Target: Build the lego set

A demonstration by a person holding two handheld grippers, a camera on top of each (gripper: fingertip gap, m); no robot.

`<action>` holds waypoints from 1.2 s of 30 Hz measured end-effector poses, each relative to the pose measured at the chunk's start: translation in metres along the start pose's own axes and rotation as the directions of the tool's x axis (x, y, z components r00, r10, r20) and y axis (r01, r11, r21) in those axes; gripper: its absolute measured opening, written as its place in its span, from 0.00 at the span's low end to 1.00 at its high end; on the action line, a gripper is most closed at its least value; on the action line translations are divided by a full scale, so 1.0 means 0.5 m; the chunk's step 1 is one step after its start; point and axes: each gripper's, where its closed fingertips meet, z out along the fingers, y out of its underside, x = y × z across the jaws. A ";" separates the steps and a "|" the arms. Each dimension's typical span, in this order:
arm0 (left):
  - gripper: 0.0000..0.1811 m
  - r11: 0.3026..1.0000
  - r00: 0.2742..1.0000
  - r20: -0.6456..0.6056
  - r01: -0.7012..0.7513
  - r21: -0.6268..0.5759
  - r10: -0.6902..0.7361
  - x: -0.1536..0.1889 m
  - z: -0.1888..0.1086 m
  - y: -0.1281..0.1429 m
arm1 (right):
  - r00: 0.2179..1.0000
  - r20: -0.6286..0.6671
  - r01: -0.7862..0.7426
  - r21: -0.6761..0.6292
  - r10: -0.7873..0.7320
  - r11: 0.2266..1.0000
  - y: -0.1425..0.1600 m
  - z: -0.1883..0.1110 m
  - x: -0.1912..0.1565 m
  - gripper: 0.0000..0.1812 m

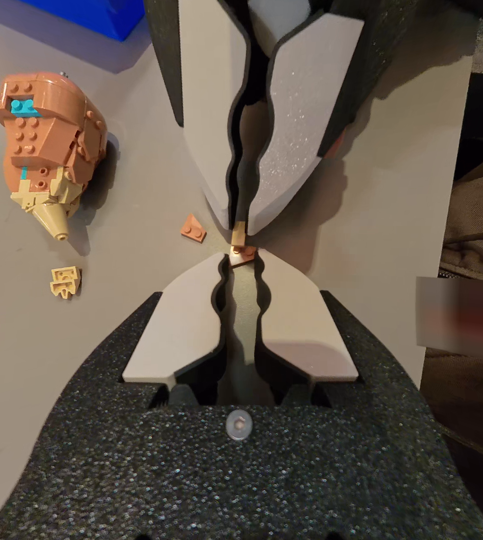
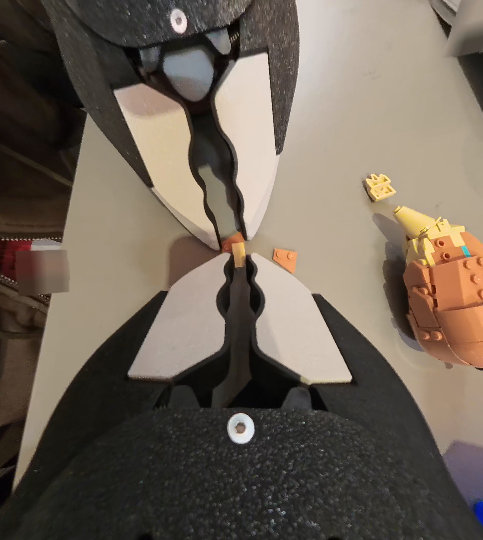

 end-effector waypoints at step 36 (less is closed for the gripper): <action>0.09 1.000 1.000 -0.008 -0.017 0.001 0.017 0.005 0.001 -0.001 | 1.000 0.013 -0.010 -0.053 0.011 0.999 0.012 0.005 0.004 0.07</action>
